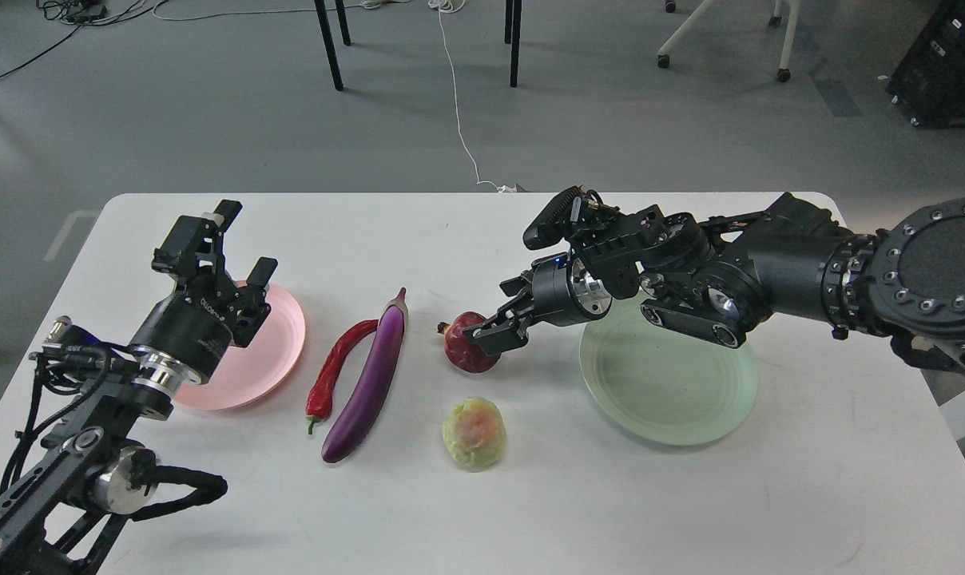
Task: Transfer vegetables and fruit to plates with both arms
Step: 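Lower the right gripper onto the red pomegranate and close it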
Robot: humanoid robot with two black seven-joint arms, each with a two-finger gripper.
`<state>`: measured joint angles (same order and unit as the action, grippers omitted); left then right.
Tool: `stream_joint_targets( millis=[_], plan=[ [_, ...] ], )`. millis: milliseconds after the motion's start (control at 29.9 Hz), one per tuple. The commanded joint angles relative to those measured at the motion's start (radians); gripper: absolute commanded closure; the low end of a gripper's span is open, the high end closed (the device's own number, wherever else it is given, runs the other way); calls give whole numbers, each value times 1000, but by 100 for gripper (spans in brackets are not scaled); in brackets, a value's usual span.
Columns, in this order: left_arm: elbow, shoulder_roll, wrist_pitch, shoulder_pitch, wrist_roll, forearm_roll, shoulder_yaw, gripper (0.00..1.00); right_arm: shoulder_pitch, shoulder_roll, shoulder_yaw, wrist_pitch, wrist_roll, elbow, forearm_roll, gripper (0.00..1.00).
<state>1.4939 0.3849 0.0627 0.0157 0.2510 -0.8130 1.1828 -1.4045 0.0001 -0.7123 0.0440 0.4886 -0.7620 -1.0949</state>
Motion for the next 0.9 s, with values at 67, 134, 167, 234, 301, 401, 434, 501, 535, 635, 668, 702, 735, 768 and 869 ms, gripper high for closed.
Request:
stream_joint_targets(
  millis=[67,134,167,234,301,401,434,501,535,635,668,702,735,768,869],
  plan=[
    [8,5,0,-3,-1,0,1,2,13,0,16,-10,0,-8,7,3],
    [8,6,0,-3,-1,0,1,2,18,0,26,-10,0,-8,7,3],
    [8,6,0,-3,-1,0,1,2,21,0,31,-10,0,-10,7,3],
    [8,6,0,-3,-1,0,1,2,35,0,33,-12,0,-8,7,3],
    [8,6,0,-3,-1,0,1,2,47,0,33,-21,0,-7,7,4],
    [8,6,0,-3,1,0,1,2,62,0,33,-39,0,-3,7,5],
    [8,6,0,-3,1,0,1,2,68,0,33,-41,0,0,7,6],
    [8,9,0,-3,1,0,1,2,79,0,33,-41,0,1,7,7],
    [8,11,0,-3,1,0,1,2,82,0,33,-42,0,1,7,9],
    [8,12,0,-3,1,0,3,2,88,0,33,-42,0,3,7,15],
    [8,12,0,-3,1,0,3,2,90,0,33,-41,0,3,7,19],
    [8,12,0,-3,1,0,3,2,90,0,33,-41,0,3,7,26],
    [8,12,0,-3,1,0,3,2,90,0,33,-41,0,3,7,33],
    [8,12,0,-3,1,2,3,2,90,0,33,-41,0,3,7,40],
    [8,12,0,-6,1,0,3,2,90,0,33,-41,0,3,7,51]
  ],
)
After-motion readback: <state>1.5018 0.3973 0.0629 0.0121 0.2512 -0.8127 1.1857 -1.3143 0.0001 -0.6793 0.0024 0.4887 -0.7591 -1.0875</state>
